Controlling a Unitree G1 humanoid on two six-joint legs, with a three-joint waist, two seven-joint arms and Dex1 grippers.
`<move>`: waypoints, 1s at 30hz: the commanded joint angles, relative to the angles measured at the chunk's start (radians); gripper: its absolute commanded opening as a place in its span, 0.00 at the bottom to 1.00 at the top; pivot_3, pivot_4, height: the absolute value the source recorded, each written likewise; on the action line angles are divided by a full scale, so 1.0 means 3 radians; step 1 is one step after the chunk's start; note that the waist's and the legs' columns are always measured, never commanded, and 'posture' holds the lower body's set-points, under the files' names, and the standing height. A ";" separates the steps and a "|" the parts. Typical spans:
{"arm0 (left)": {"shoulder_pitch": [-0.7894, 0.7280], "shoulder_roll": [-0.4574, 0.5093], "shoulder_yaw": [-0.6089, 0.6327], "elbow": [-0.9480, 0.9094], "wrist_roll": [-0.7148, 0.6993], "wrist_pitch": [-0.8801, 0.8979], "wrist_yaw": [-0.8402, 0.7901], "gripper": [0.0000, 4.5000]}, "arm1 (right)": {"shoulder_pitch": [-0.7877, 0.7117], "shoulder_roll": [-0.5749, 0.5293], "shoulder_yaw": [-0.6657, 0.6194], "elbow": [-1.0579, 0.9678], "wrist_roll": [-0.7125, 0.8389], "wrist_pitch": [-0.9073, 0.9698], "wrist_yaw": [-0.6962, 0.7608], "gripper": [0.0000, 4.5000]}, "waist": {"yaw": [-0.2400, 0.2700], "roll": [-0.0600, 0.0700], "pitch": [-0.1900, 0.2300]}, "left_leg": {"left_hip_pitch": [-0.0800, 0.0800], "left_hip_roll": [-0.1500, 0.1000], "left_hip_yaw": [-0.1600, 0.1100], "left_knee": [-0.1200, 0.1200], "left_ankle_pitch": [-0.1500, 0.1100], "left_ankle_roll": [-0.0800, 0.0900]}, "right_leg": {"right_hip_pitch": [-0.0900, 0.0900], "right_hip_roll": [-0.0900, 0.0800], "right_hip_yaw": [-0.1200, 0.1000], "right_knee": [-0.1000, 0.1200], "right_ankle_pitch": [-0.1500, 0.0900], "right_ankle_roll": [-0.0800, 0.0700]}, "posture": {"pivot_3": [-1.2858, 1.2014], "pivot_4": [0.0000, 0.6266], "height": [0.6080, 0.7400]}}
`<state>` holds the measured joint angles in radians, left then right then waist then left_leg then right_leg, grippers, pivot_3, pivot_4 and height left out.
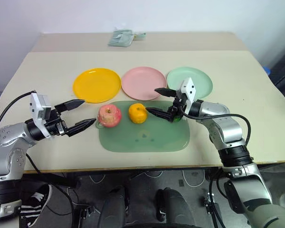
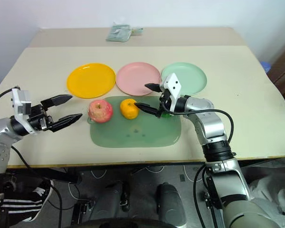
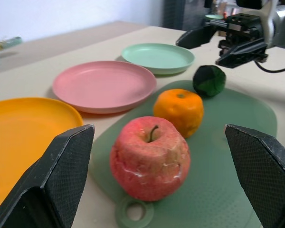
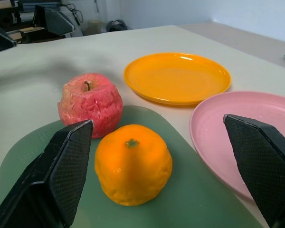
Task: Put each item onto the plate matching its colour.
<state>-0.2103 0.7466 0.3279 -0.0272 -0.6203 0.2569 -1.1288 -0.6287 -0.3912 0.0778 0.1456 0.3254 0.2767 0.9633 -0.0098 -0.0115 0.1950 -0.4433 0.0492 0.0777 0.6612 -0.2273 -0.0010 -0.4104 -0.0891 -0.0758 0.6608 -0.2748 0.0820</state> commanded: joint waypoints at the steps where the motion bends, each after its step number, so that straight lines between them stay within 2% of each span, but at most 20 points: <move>1: -0.0092 0.0059 0.0055 -0.0070 -0.0022 -0.0028 -0.0004 1.00 | -0.0077 -0.0012 -0.0030 0.0030 -0.0030 -0.0119 0.0004 0.99 | -0.0006 0.0000 0.0000 | 0.0000 0.0000 0.0000 0.0000 0.0000 0.0000 | 0.0000 0.0000 0.0000 0.0000 0.0000 0.0000 | 0.52 0.24 1.00; 6: -0.0097 0.0109 0.0104 -0.0010 -0.0027 -0.0033 -0.0033 1.00 | -0.0113 0.0015 -0.0047 -0.0042 0.0024 -0.0039 -0.0013 0.99 | -0.0022 0.0000 0.0000 | 0.0000 0.0001 0.0003 -0.0002 0.0000 0.0000 | -0.0003 0.0002 0.0001 0.0000 0.0000 0.0000 | 0.52 0.24 1.00; 16: -0.0129 -0.0070 -0.0012 -0.0088 -0.0035 -0.0073 0.0012 1.00 | -0.0088 -0.0254 -0.0117 0.0065 -0.0015 -0.0147 0.0160 0.99 | -0.0008 0.0001 0.0000 | 0.0000 0.0000 0.0003 -0.0002 0.0000 0.0000 | -0.0002 0.0002 0.0002 0.0000 0.0000 0.0000 | 0.52 0.24 1.00; 22: -0.0146 -0.0032 -0.0009 -0.0251 -0.0165 0.0150 0.0008 1.00 | -0.0005 -0.0494 -0.0313 -0.0091 0.0236 -0.0005 0.0349 0.99 | -0.0004 0.0000 0.0000 | 0.0000 0.0000 0.0002 -0.0001 0.0000 0.0000 | -0.0002 0.0001 0.0002 0.0000 0.0000 0.0000 | 0.52 0.24 1.00; 26: -0.0239 0.0016 -0.0192 0.0086 0.0109 -0.0101 -0.0205 1.00 | 0.0021 -0.0495 -0.0273 -0.0250 0.0301 0.0116 0.0368 0.99 | -0.0013 0.0001 0.0000 | 0.0002 0.0000 0.0004 -0.0002 0.0000 0.0000 | -0.0002 0.0004 0.0002 0.0000 0.0000 0.0000 | 0.52 0.24 1.00; 30: -0.0395 -0.0155 -0.0385 0.0385 0.0339 -0.0439 -0.0220 1.00 | 0.0157 -0.0581 -0.0266 -0.0582 0.0405 0.0293 0.0429 0.99 | 0.0001 0.0001 0.0000 | 0.0001 -0.0001 0.0005 -0.0002 0.0000 0.0000 | -0.0003 0.0004 0.0002 -0.0001 0.0000 -0.0001 | 0.52 0.24 1.00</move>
<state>-0.3099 0.7092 0.2229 0.0792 -0.5429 0.1722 -1.1943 -0.5842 -0.5477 0.0090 0.0349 0.4173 0.3508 1.0810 -0.0095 -0.0113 0.1951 -0.4431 0.0489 0.0790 0.6605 -0.2274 -0.0009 -0.4111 -0.0880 -0.0750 0.6604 -0.2748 0.0819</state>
